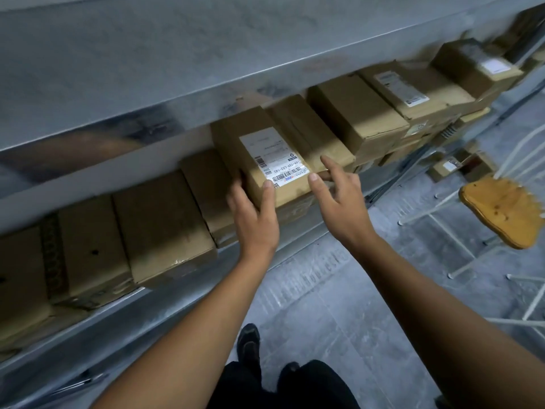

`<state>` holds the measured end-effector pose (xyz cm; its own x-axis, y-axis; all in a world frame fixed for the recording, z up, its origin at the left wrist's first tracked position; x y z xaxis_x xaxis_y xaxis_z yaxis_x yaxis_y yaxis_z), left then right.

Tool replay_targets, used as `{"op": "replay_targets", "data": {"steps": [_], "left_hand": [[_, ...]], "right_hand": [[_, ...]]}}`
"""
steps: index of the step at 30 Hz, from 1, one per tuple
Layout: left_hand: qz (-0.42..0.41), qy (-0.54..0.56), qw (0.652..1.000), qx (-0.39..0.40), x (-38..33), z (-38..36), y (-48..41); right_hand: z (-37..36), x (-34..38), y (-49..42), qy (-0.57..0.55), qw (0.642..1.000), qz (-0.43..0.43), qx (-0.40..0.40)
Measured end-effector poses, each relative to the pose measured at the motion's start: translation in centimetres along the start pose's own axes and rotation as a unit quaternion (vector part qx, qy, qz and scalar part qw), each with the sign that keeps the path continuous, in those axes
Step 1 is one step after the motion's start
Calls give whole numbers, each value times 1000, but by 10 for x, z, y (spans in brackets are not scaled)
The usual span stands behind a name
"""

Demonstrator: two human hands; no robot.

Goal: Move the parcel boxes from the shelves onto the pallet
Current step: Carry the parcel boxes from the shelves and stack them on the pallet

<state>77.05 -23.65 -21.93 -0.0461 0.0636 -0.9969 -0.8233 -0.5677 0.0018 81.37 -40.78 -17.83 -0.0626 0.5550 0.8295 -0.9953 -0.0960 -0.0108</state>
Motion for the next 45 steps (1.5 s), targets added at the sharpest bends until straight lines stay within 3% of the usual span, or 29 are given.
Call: {"op": "replay_targets", "data": {"steps": [8,14,22,26,35,45], "left_hand": [[10,55,998,-8,-12,-2,11],[29,120,990,-64,-20,10,50],[-7,128,975,-179,-18,60,137],[-27,106,964,-243,-20,109,175],[-52,63,924,-373,-18,256,262],[-65,85,864,-493,8,464,396]], "right_hand": [[-2,6,-8,-22,998,50,32],[-4,20,8,-34,986,90,134],[-36,32,77,-95,960,136,224],[-70,57,117,-137,933,162,292],[-158,135,242,-113,855,281,420],[-293,220,444,-104,782,342,512]]}}
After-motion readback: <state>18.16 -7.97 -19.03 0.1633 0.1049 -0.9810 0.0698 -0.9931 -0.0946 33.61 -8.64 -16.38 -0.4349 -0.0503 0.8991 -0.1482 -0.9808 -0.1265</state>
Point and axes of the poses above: each hand's wrist, its own y-axis away from the middle knuckle, its own z-axis out of the back of the hand, x = y × z, the point moved 5 cm from there along -y, towards the middle knuckle, and after that the axes turned 1 degree about x, right-handed, at the moved point
